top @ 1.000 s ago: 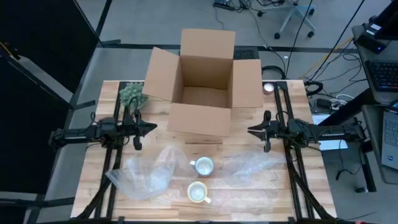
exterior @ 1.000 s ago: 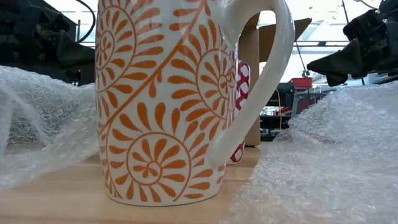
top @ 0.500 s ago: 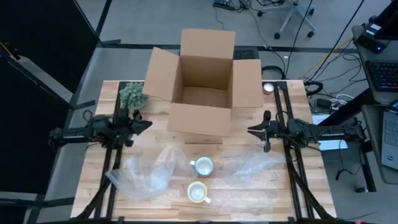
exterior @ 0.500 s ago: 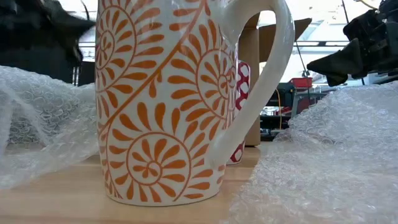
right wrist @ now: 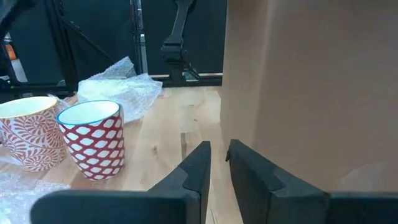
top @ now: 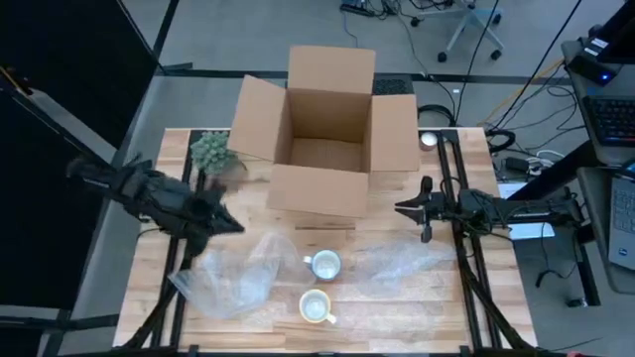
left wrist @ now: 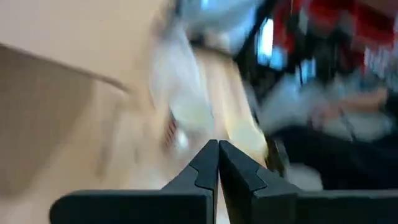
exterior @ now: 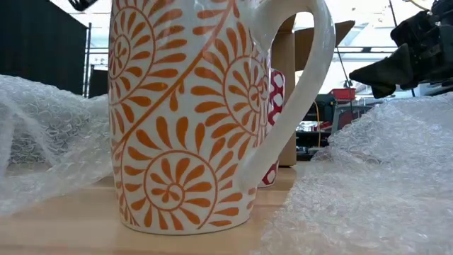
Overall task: Wrap mug
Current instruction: Wrap the orange mug with bubble wrap
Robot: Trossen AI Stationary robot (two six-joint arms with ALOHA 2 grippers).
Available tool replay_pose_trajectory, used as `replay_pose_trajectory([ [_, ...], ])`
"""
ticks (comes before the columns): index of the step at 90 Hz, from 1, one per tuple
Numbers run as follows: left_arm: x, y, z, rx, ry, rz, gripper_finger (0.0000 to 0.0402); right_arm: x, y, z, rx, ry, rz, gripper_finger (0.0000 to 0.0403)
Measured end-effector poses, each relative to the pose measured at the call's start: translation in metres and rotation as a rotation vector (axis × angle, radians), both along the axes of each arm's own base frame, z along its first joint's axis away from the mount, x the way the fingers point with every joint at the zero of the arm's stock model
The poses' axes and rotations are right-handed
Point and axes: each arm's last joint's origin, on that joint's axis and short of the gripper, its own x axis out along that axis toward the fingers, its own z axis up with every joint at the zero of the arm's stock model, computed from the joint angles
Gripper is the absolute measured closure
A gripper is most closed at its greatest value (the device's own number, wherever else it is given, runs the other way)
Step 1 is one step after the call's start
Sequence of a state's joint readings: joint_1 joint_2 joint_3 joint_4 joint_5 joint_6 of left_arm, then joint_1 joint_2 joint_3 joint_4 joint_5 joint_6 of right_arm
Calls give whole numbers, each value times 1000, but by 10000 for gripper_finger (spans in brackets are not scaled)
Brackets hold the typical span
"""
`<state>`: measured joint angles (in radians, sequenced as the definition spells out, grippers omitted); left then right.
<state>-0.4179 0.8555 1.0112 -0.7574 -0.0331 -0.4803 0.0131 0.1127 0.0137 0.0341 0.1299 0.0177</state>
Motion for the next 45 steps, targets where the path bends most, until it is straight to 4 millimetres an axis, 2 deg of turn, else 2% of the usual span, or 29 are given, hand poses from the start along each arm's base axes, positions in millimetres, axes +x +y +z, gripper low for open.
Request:
replay_pose_trajectory([
  [10, 16, -37, 8, 19, 157, -77, 401, 0, 0, 0, 0, 1, 0, 358],
  [19, 26, -74, 6, -6, 248, -123, 401, 0, 0, 0, 0, 0, 0, 358],
  [29, 34, -108, -6, 19, 326, -159, 401, 0, 0, 0, 0, 1, 0, 358],
  [45, 43, -136, -39, 42, 468, -94, 401, 0, 0, 0, 0, 1, 0, 358],
])
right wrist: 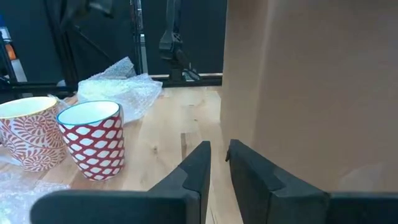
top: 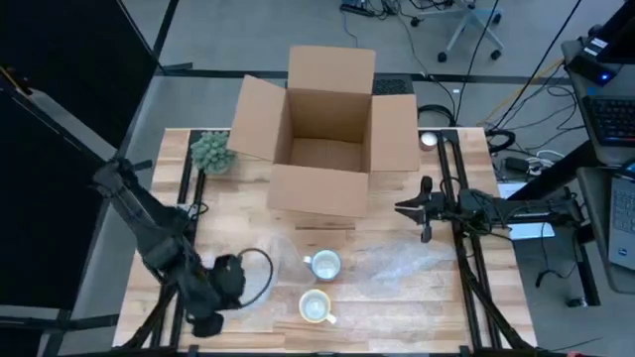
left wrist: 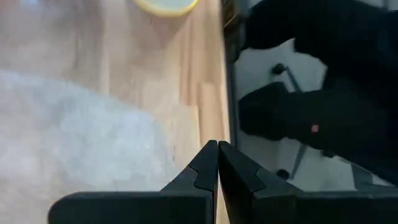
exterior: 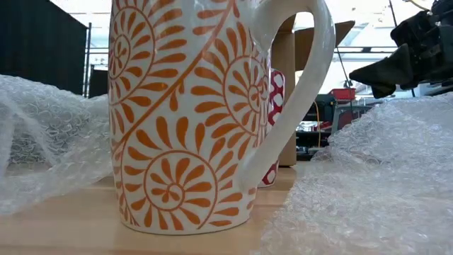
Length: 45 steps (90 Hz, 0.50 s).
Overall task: Wrap mug
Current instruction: Wrap the orange mug with bubble wrap
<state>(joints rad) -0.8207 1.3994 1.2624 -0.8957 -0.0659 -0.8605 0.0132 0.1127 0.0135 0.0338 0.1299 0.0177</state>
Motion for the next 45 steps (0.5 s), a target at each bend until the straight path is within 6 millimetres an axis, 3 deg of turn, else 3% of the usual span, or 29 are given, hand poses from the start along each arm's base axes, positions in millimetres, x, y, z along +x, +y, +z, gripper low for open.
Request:
replay_pose_trajectory([
  [19, 12, -18, -29, 50, 96, 0, 401, 0, 0, 0, 0, 0, 0, 358],
  [45, 26, -35, -47, -19, 130, 36, 401, 0, 0, 0, 0, 0, 0, 358],
])
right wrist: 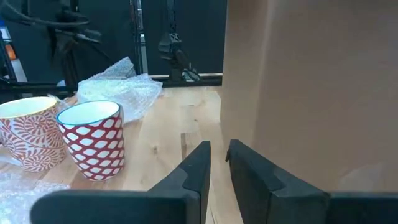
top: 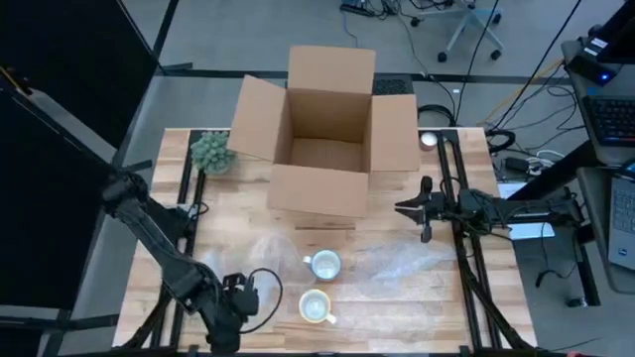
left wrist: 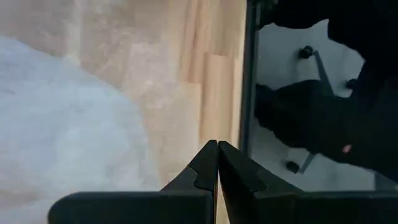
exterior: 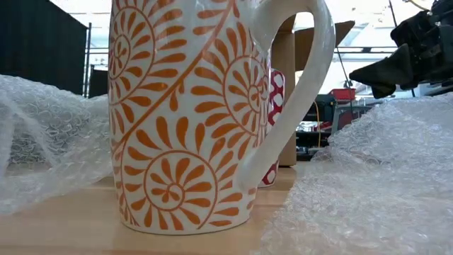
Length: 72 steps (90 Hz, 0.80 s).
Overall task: Wrap mug
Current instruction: Wrap the orange mug with bubble wrap
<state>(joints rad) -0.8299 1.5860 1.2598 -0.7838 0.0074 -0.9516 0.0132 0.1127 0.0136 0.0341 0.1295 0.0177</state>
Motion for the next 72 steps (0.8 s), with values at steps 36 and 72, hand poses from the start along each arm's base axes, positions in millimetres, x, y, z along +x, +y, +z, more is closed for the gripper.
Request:
replay_pose_trajectory([
  [36, 41, 20, 1, 10, -185, 26, 402, 0, 0, 0, 0, 0, 0, 358],
  [72, 88, 43, 18, -19, -537, -125, 336, 0, 0, 0, 0, 0, 0, 358],
])
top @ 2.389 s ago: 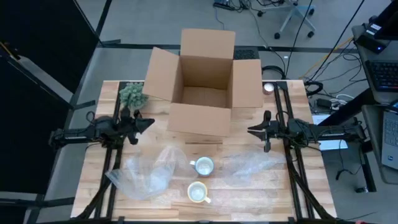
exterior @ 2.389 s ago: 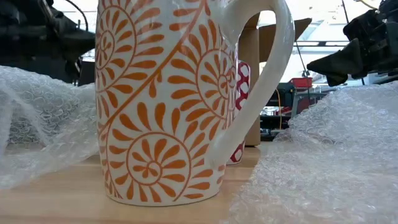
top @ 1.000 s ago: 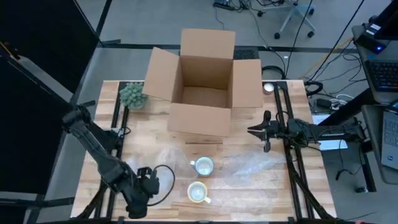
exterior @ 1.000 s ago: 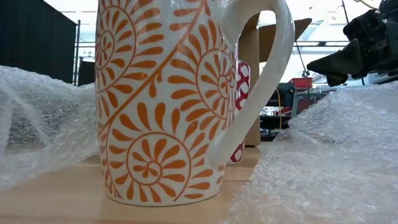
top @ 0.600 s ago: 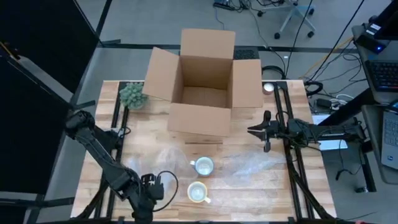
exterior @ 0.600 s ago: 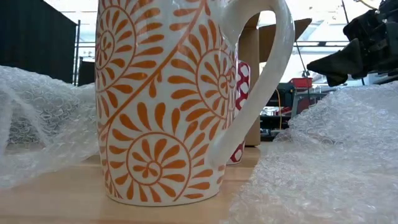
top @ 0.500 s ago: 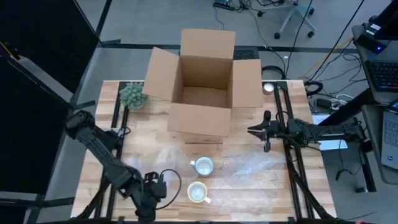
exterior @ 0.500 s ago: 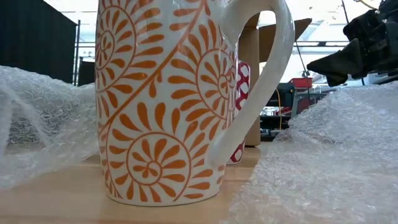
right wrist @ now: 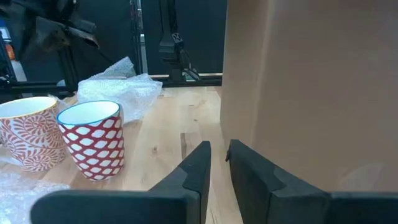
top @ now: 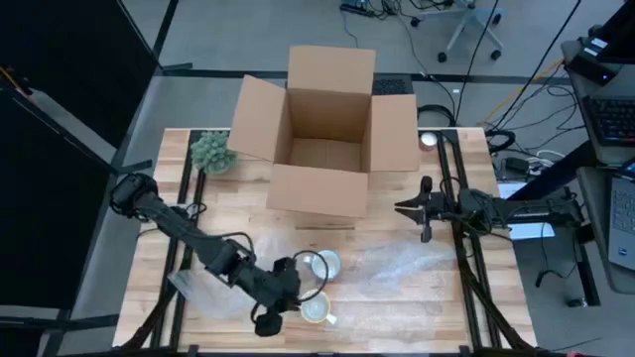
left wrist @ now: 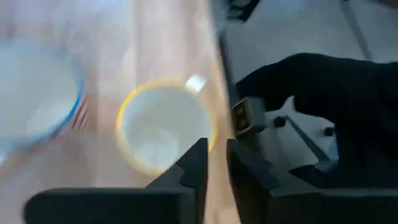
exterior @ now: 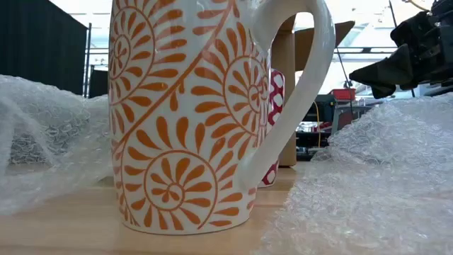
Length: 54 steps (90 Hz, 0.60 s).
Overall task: Wrap mug
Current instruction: Wrap the orange mug with bubble wrap
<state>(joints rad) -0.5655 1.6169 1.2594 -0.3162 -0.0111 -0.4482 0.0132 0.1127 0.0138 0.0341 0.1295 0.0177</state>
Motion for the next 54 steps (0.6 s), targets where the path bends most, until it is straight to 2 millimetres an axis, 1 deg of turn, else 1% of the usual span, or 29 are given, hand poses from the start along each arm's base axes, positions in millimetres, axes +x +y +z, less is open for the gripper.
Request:
replay_pose_trajectory([
  [8, 4, -1, 6, -1, -86, -34, 306, 0, 0, 0, 0, 0, 0, 358],
  [17, 11, -1, 7, 21, -112, -46, 280, 0, 0, 0, 0, 0, 0, 358],
  [24, 20, -5, 4, 59, -117, -66, 270, 0, 0, 0, 0, 0, 0, 358],
  [32, 37, -16, 2, 97, -123, -90, 268, 0, 0, 0, 0, 0, 0, 358],
  [40, 50, -24, -4, 167, -55, -127, 267, 0, 0, 0, 0, 0, 0, 358],
  [48, 56, -33, -14, 244, 56, -167, 267, 0, 0, 0, 0, 0, 0, 358],
  [54, 61, -39, -16, 268, 90, -184, 267, 0, 0, 0, 0, 0, 0, 358],
])
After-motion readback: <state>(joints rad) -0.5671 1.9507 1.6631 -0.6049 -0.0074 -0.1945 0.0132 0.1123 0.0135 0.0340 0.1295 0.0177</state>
